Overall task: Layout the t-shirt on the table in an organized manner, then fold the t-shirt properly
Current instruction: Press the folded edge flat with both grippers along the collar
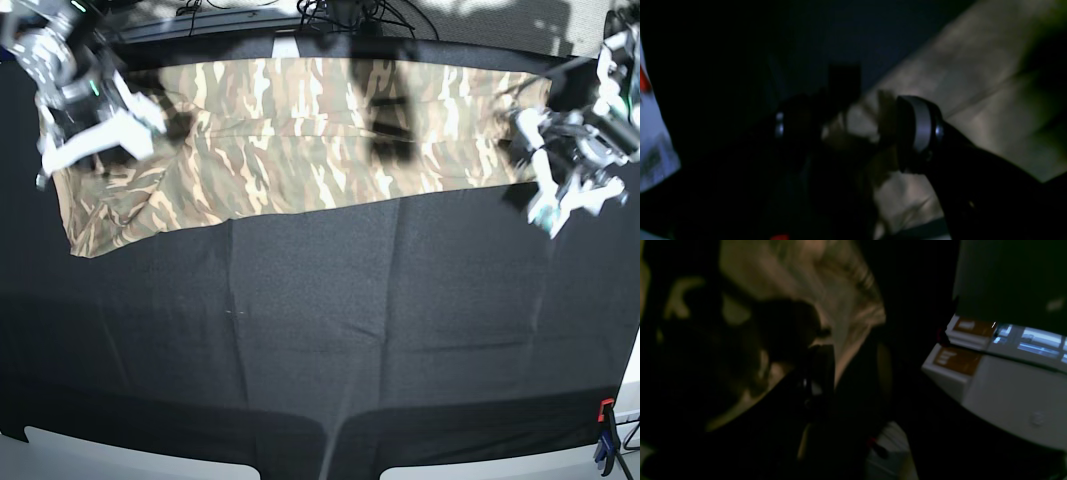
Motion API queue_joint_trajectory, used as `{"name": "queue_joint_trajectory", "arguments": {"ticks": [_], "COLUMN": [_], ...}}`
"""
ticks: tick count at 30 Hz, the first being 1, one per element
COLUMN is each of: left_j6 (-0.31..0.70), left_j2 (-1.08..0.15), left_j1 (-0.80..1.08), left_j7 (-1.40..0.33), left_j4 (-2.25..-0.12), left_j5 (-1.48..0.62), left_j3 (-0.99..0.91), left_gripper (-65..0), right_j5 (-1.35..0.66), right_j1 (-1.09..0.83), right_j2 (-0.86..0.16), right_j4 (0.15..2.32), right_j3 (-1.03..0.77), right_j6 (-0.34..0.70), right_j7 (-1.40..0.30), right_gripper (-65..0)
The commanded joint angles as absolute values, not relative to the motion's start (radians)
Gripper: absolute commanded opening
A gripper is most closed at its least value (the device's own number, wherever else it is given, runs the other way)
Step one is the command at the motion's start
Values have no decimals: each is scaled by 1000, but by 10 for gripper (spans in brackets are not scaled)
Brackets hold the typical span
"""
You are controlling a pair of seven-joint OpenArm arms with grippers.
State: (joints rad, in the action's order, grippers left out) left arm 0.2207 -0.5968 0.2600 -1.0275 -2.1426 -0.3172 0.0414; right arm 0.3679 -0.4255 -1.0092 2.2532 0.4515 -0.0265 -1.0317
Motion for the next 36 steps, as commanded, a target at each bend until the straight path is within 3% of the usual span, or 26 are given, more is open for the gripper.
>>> {"name": "queue_joint_trajectory", "arguments": {"ticks": [1, 7, 11, 18, 25, 36], "left_j6": [220, 224, 224, 225, 237, 277], "left_j2": [-595, -523, -521, -512, -500, -480], "left_j1": [252, 256, 282, 318, 263, 128], "left_j7": [-994, -963, -931, -886, -812, -813], "left_j4": [-2182, -2214, -2192, -2006, -1816, -1497], "left_j5": [-324, -361, -375, -387, -383, -313], "left_j3": [33, 33, 33, 33, 33, 33], "left_gripper": [-278, -278, -278, -278, -278, -278], "right_j5": [390, 390, 369, 160, 74, 52], "right_j1": [-398, -315, -310, -310, -281, -49], "right_j2": [-987, -758, -673, -555, -475, -421], "right_j4": [2266, 2262, 2210, 1979, 1829, 1492], "right_j3": [444, 444, 399, 184, 85, 85], "right_j6": [-44, -64, -64, -60, 20, 25], "right_j7": [-1028, -1026, -978, -854, -721, -725], "right_gripper": [-439, -439, -439, -440, -440, -440]}}
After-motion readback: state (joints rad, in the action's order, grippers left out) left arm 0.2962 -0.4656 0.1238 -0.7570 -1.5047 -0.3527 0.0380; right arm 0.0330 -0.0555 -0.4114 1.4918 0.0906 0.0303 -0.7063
